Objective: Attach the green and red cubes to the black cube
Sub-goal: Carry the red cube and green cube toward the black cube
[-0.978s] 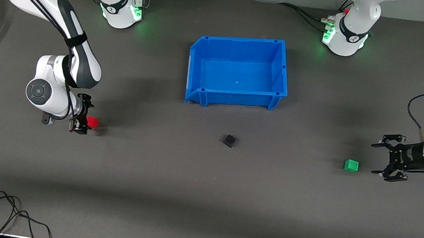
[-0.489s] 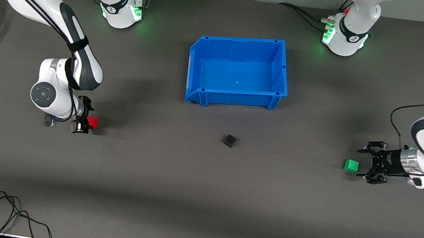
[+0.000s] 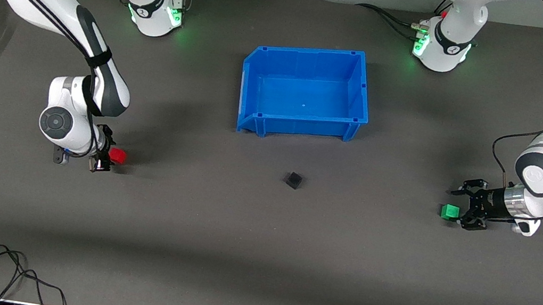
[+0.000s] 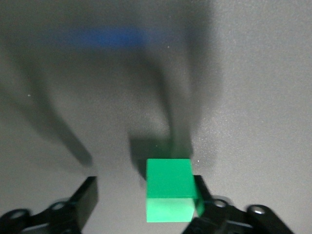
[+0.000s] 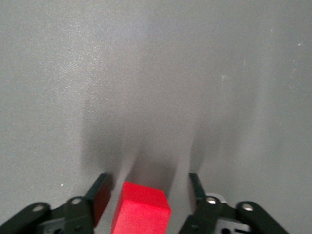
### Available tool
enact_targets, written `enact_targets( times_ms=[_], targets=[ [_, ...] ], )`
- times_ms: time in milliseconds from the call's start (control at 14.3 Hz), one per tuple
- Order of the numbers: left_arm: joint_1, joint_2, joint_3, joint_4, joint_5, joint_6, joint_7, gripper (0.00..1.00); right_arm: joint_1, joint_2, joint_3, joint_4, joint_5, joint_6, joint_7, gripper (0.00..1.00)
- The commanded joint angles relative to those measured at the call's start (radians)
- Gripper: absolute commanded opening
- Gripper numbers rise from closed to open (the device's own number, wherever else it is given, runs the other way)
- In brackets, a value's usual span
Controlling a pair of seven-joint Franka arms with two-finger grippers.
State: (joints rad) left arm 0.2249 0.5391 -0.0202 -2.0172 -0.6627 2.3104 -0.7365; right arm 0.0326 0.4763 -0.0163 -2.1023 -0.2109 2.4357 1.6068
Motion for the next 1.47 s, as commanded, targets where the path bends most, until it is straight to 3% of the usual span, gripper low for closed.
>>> enact_targets(
  times_ms=[0,349,559,908,1188,1397],
  targets=[
    [-0.001,-0.024,0.003,-0.011,-0.018,-0.005,0.017,0.27,0.001,0.005,0.001,0.016,-0.025,-0.001,0.047,0.97],
    [-0.033,-0.051,0.002,0.063,-0.017,-0.074,-0.116,0.25,0.001,0.002,0.002,0.024,0.030,0.003,0.065,0.95],
    [-0.100,-0.088,0.002,0.068,-0.020,-0.101,-0.208,0.25,0.001,0.002,0.004,0.024,0.033,0.003,0.065,0.76],
    [-0.313,-0.094,0.002,0.068,-0.061,-0.016,-0.320,0.22,0.012,-0.039,0.007,0.024,0.031,-0.013,0.024,0.25],
    [-0.478,-0.061,0.002,0.113,-0.106,0.098,-0.337,0.22,0.013,-0.091,0.022,0.025,0.031,-0.018,0.018,0.24],
    [-0.590,0.017,0.002,0.192,-0.103,0.182,-0.486,0.22,0.029,-0.093,0.134,0.053,0.038,-0.020,0.047,0.24]
  ],
)
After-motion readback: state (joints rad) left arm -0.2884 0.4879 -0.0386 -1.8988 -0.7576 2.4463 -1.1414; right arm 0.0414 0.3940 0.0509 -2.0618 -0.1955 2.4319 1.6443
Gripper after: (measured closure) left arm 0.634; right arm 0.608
